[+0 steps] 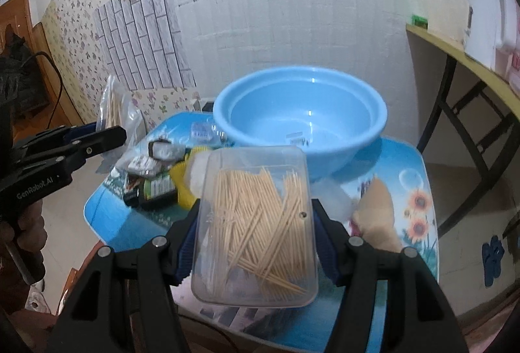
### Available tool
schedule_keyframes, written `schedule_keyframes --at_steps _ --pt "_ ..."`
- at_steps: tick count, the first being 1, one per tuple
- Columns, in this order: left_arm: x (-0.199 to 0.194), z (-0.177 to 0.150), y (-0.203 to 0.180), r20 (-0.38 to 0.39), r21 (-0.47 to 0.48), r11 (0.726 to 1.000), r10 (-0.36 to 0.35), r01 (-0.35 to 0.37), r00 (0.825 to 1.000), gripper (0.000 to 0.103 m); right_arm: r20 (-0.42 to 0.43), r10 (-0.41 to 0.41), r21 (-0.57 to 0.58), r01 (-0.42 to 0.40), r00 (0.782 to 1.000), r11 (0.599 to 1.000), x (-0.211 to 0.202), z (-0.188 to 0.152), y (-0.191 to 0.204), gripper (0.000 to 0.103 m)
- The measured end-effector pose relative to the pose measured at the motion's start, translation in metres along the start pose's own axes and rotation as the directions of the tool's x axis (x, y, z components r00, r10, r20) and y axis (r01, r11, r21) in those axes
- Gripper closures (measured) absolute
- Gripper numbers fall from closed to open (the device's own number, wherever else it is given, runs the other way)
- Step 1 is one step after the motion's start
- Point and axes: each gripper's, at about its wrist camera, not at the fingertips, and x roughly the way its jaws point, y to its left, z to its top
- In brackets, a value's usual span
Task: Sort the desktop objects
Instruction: 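Lift the cotton swab bag with the left tool while the right tool carries the toothpick box toward the basin, then release the swab bag and toothpick box into the blue basin with both tools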
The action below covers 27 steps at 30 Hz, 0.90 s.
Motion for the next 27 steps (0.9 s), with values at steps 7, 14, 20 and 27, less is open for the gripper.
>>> schedule_keyframes --at_steps 7,14,20,27 --pt "0.032 0.027 -0.014 0.007 0.059 0.998 -0.026 0.026 1.0 0.076 0.047 -0.001 -0.004 0.001 0.999 1.0 0.02 0.035 -0.015 0.042" --pt "0.076 0.048 -0.029 -0.029 0.092 0.994 -0.054 0.057 0.998 0.076 0.035 -0.013 0.017 0.012 0.999 1.0 0.055 0.065 -0.042 0.042" --pt "0.119 0.059 -0.041 -0.076 0.127 0.988 -0.072 0.082 0.994 0.074 0.013 -0.032 0.031 0.031 0.999 0.999 0.079 0.077 -0.061 0.042" --pt "0.145 0.056 -0.049 -0.117 0.153 0.985 -0.066 0.084 0.991 0.072 -0.004 -0.047 0.047 0.047 0.999 0.998 0.095 0.075 -0.074 0.042"
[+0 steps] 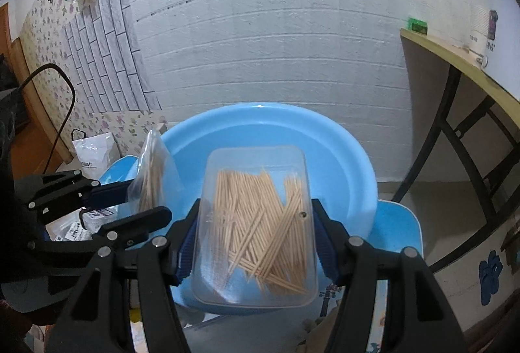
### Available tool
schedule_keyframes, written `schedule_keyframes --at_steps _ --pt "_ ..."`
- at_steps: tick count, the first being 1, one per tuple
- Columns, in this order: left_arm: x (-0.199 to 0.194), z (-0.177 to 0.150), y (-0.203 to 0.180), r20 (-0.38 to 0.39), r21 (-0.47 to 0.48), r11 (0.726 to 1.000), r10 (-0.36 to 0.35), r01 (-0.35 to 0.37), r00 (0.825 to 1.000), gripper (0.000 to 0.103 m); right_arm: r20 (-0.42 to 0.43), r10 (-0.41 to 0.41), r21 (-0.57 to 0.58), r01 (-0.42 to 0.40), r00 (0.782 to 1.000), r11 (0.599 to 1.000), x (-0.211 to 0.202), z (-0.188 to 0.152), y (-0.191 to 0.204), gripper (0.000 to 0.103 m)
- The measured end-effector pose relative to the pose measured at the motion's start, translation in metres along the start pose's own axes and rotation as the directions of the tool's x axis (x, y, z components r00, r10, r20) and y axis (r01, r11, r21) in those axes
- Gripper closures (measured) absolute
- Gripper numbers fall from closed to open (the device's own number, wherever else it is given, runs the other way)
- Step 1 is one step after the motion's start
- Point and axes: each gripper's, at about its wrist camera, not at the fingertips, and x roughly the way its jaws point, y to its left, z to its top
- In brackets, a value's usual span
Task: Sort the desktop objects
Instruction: 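Release the swab bag and toothpick box into the blue basin with both tools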
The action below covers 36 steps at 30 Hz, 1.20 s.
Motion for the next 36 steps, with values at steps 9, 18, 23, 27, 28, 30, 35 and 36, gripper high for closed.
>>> schedule_keyframes --at_steps 9,18,23,27,28,30,35,36 --pt "-0.012 -0.002 0.006 0.023 -0.022 0.999 0.037 -0.037 0.999 0.031 -0.009 0.006 0.032 -0.005 1.0 0.999 0.007 0.0 0.001 0.042" --pt "-0.033 -0.011 0.012 0.029 -0.047 0.994 0.102 -0.1 0.994 0.007 0.027 -0.013 0.031 0.013 1.0 0.999 -0.012 -0.003 0.008 0.022" --pt "-0.049 -0.018 0.019 0.035 -0.074 0.987 0.147 -0.144 0.988 0.003 0.061 -0.021 0.034 0.019 0.998 0.999 -0.03 -0.003 0.013 0.019" --pt "-0.056 -0.033 0.028 0.014 -0.117 0.98 0.163 -0.161 0.987 0.003 0.075 0.016 0.055 -0.02 0.997 0.998 -0.044 -0.011 0.015 0.019" --pt "-0.057 -0.037 0.028 0.009 -0.118 0.978 0.174 -0.172 0.985 0.002 0.088 0.028 0.06 -0.033 0.996 0.998 -0.05 -0.015 0.017 0.019" --pt "-0.06 -0.047 0.031 -0.001 -0.121 0.971 0.209 -0.207 0.978 0.002 0.104 0.017 0.049 -0.022 0.994 0.999 -0.058 -0.021 0.02 0.019" --pt "-0.075 -0.066 0.046 0.003 -0.18 0.954 0.246 -0.241 0.969 0.0 0.186 -0.069 0.006 0.069 0.98 0.998 -0.087 -0.03 0.035 0.019" --pt "-0.078 -0.068 0.048 0.01 -0.182 0.95 0.261 -0.255 0.965 0.0 0.201 -0.076 0.005 0.076 0.977 0.997 -0.091 -0.03 0.037 0.019"
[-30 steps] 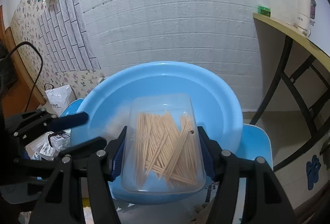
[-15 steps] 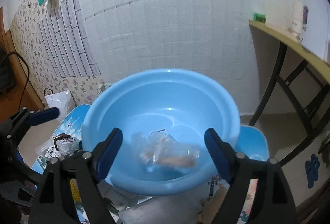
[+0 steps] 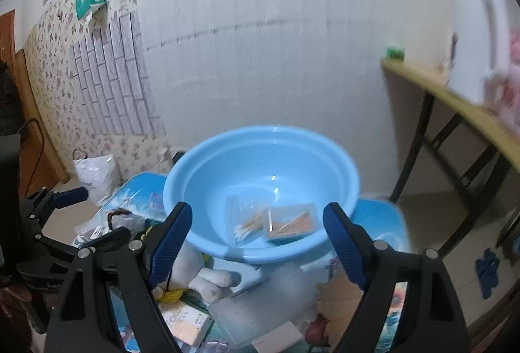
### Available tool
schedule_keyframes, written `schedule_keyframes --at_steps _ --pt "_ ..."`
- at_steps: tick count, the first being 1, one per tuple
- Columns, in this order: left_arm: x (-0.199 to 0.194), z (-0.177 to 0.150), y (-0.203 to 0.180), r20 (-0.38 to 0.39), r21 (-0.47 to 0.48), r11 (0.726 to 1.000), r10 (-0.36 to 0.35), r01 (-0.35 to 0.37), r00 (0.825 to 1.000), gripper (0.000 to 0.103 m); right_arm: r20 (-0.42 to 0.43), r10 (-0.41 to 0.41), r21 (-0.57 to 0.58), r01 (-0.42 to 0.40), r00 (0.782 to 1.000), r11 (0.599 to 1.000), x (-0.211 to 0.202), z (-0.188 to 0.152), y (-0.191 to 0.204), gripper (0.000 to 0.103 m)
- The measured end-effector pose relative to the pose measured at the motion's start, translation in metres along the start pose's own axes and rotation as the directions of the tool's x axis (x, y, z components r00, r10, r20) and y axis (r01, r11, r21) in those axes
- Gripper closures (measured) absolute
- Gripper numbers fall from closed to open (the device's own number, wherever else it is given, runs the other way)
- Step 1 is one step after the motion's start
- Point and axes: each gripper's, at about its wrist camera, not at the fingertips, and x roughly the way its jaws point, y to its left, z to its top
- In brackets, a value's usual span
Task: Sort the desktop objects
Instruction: 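Release the swab bag and toothpick box into the blue basin with both tools, then move the left tool to the round white lid and grasp it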
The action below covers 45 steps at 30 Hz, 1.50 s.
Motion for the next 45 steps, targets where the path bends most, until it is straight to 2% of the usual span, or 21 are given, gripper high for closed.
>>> schedule_keyframes --at_steps 3,6,10,14,16,17,18,20,23,27,31,33,36,41,45 --pt "-0.007 -0.007 0.013 0.009 -0.014 0.999 0.048 -0.048 0.999 0.0 0.019 -0.008 -0.012 0.009 1.0 1.0 -0.014 0.001 0.005 0.019" --pt "-0.015 -0.013 0.024 0.035 -0.027 0.997 0.076 -0.075 0.997 0.0 -0.03 -0.007 -0.011 0.007 1.0 1.0 -0.018 -0.001 0.007 0.019" --pt "-0.018 -0.023 0.039 0.015 -0.035 0.994 0.106 -0.105 0.994 0.0 -0.023 0.014 0.008 -0.013 1.0 1.0 -0.033 -0.009 0.008 0.019" --pt "-0.024 -0.036 0.062 0.022 -0.08 0.99 0.12 -0.118 0.993 0.0 -0.019 -0.031 0.037 0.032 0.999 0.999 -0.04 -0.016 -0.002 0.019" --pt "-0.026 -0.041 0.068 0.017 -0.079 0.988 0.136 -0.135 0.99 0.0 -0.008 -0.043 0.047 0.044 0.999 0.998 -0.042 -0.019 -0.008 0.014" --pt "-0.025 -0.041 0.071 0.01 -0.081 0.986 0.148 -0.146 0.989 0.0 0.004 -0.056 0.037 0.056 0.998 0.998 -0.043 -0.02 -0.009 0.002" --pt "-0.026 -0.043 0.074 0.006 -0.084 0.985 0.155 -0.153 0.988 0.0 0.012 -0.059 0.023 0.059 0.998 0.998 -0.043 -0.022 -0.008 0.0" --pt "-0.027 -0.047 0.081 0.011 -0.094 0.983 0.16 -0.158 0.987 0.0 0.004 -0.054 -0.026 0.054 0.999 0.998 -0.042 -0.024 -0.006 0.0" --pt "-0.027 -0.052 0.09 0.01 -0.109 0.977 0.185 -0.183 0.983 0.0 0.025 -0.035 0.009 0.035 0.999 0.999 -0.043 -0.03 -0.01 0.0" --pt "-0.023 -0.06 0.104 -0.024 -0.115 0.968 0.222 -0.223 0.975 0.0 -0.047 -0.064 -0.02 0.063 0.997 0.998 -0.034 -0.036 -0.01 0.0" --pt "-0.02 -0.069 0.121 -0.077 -0.173 0.971 0.154 -0.165 0.985 0.0 -0.088 -0.115 -0.032 0.113 0.989 0.993 -0.031 -0.045 -0.014 0.0" --pt "-0.019 -0.074 0.123 -0.089 -0.163 0.97 0.166 -0.179 0.982 0.0 -0.096 -0.143 -0.044 0.139 0.985 0.989 -0.03 -0.048 -0.014 0.0" --pt "-0.016 -0.081 0.124 -0.096 -0.127 0.972 0.184 -0.196 0.978 0.0 -0.116 -0.111 -0.016 0.11 0.987 0.994 -0.029 -0.052 -0.018 0.0" --pt "-0.014 -0.087 0.13 -0.104 -0.15 0.979 0.123 -0.137 0.987 0.0 -0.137 -0.101 0.011 0.104 0.985 0.995 -0.027 -0.057 -0.022 0.0" --pt "-0.012 -0.09 0.133 -0.103 -0.139 0.981 0.122 -0.135 0.987 0.0 -0.136 -0.101 0.009 0.103 0.985 0.995 -0.027 -0.059 -0.021 0.0"
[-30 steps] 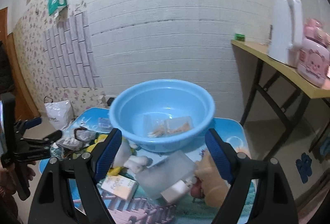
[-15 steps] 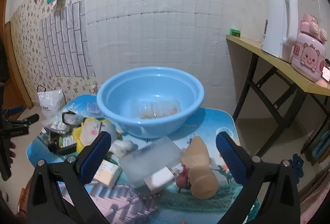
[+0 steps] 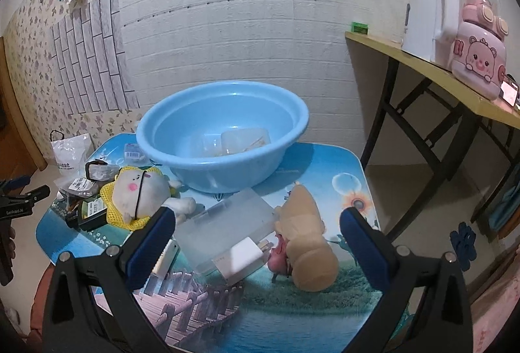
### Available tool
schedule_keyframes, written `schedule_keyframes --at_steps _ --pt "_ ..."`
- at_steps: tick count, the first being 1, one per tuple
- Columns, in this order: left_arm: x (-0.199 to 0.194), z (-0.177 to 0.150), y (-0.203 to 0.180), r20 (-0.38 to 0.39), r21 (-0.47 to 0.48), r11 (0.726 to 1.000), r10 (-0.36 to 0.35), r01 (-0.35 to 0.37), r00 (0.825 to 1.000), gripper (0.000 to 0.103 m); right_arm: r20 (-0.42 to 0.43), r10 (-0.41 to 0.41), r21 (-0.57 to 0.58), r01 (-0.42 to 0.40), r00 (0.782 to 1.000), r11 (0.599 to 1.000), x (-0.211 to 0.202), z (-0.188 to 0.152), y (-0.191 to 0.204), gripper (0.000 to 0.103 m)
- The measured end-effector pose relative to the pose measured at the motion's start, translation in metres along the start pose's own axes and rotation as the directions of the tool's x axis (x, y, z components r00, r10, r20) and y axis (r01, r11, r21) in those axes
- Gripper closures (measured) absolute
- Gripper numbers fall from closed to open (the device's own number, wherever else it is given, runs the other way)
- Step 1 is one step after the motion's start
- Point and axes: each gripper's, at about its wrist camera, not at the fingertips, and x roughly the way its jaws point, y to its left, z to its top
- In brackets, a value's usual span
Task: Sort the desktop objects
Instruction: 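Move the left tool to the round white lid and grasp it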
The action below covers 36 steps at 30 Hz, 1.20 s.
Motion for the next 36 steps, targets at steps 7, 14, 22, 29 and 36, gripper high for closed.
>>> schedule_keyframes --at_steps 7,14,22,29,36 --pt "0.011 -0.008 0.011 -0.019 -0.006 1.0 0.012 -0.013 1.0 0.0 -0.046 0.024 0.026 -0.023 0.999 0.999 0.012 -0.005 -0.002 0.0" --pt "0.028 -0.014 0.022 -0.046 -0.013 0.999 0.029 -0.03 0.999 0.0 -0.056 -0.015 0.014 0.016 0.998 1.0 0.018 -0.007 -0.006 0.001" --pt "0.05 -0.018 0.026 -0.094 -0.02 0.999 0.036 -0.038 0.995 0.01 -0.11 -0.043 0.039 0.048 0.993 0.998 0.032 -0.012 -0.024 0.007" --pt "0.063 -0.014 0.023 -0.101 -0.002 0.999 0.04 -0.041 0.994 0.032 -0.138 -0.093 0.06 0.102 0.986 0.993 0.042 -0.015 -0.043 0.009" --pt "0.068 -0.009 0.019 -0.087 0.006 1.0 0.018 -0.017 0.996 0.039 -0.193 -0.093 0.07 0.108 0.977 0.992 0.059 -0.024 -0.053 0.018"
